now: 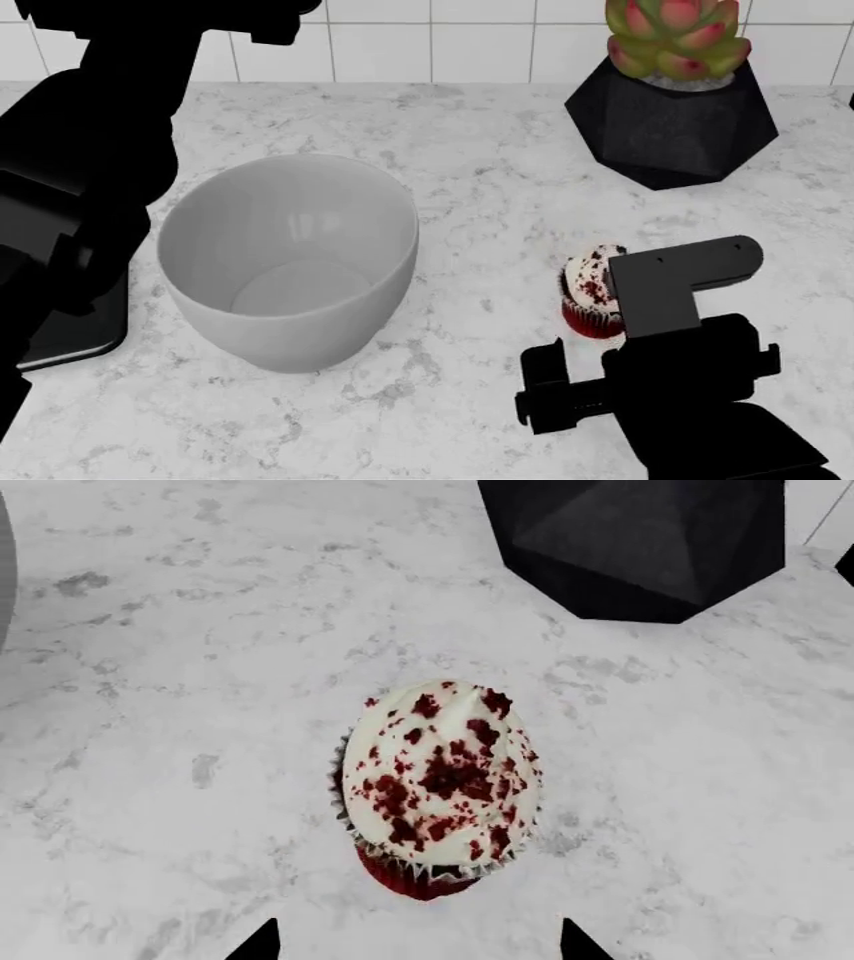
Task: Move the fresh-baked cupcake off the tray onto the counter, and place the bowl used for mixing into the sink.
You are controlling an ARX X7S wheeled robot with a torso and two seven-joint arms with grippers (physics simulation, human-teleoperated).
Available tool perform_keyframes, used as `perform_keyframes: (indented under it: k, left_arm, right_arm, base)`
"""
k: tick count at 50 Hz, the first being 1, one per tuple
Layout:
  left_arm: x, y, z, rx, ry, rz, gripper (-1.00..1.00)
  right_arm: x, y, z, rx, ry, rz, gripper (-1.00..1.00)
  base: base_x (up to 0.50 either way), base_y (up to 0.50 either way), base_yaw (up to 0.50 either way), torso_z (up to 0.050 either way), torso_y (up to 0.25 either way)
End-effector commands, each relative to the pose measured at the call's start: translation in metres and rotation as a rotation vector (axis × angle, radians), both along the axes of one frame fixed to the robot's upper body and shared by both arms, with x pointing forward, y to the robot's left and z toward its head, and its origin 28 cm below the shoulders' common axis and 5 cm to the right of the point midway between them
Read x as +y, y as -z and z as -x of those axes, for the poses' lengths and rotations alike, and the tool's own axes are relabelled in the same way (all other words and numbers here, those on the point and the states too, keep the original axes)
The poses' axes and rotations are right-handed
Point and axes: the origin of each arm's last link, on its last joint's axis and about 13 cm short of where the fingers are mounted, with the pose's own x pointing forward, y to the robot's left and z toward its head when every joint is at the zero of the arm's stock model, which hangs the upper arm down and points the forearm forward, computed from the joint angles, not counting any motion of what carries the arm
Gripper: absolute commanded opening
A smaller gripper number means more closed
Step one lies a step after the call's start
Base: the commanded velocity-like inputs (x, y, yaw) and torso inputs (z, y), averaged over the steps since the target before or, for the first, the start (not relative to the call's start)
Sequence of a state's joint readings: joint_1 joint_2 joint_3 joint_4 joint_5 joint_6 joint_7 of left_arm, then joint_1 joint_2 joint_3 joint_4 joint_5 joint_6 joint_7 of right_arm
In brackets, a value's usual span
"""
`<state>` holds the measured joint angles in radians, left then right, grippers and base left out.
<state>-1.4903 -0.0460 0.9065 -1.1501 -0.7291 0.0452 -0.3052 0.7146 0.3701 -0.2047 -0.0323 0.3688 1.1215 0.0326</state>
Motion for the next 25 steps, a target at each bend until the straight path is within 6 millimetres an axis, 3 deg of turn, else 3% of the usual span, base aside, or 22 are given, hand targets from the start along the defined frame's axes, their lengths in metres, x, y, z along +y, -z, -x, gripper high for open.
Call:
perform_keyframes:
  k: [1,8,25]
  left_arm:
    - [0.001,0.002,0.001,0.002,-0.006,0.007,1.00]
    - [0.001,0.002,0.000,0.003,-0.007,0.006,1.00]
    - [0.001,0.001,0.001,0.001,-0.005,0.017,1.00]
  right_arm:
    - [-0.002,-0.020,0.024,-0.015,0.006,0.033,1.00]
    - [-0.006,-0.033,0.037,-0.029,0.012,0.058,1.00]
    - [0.007,-0.085,0.031,-0.104,-0.051,0.103,1.00]
  base:
    - [0.00,0.00,0.00,0.000,0.000]
    - [0.00,0.00,0.00,0.000,0.000]
    - [0.00,0.00,0.00,0.000,0.000]
